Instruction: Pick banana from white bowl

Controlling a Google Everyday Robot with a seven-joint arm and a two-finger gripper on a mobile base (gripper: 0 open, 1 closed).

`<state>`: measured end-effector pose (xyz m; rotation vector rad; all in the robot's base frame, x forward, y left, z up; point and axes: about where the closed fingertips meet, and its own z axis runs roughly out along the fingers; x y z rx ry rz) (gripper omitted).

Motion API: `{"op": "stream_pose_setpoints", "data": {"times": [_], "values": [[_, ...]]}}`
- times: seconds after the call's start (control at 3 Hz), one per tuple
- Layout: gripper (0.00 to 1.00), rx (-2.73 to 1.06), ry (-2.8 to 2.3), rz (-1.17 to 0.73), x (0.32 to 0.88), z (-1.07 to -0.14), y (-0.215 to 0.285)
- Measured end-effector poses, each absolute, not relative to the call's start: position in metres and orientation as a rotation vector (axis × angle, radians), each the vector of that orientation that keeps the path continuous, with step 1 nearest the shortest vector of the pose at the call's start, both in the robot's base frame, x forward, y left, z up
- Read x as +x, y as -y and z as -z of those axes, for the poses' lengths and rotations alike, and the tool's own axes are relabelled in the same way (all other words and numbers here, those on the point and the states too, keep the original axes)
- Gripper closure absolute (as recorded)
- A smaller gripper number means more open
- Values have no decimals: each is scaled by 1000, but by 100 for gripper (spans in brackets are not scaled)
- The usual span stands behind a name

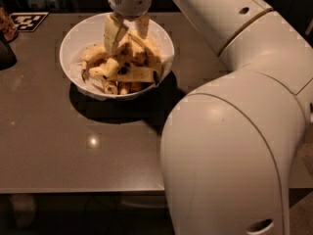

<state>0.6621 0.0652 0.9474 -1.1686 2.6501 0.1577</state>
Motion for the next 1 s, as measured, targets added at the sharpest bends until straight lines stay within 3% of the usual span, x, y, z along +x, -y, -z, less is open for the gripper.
{"op": "stream_pose_setpoints", "data": {"times": [1.0], "values": [[35, -1194, -2663, -196, 664, -948, -69]]}}
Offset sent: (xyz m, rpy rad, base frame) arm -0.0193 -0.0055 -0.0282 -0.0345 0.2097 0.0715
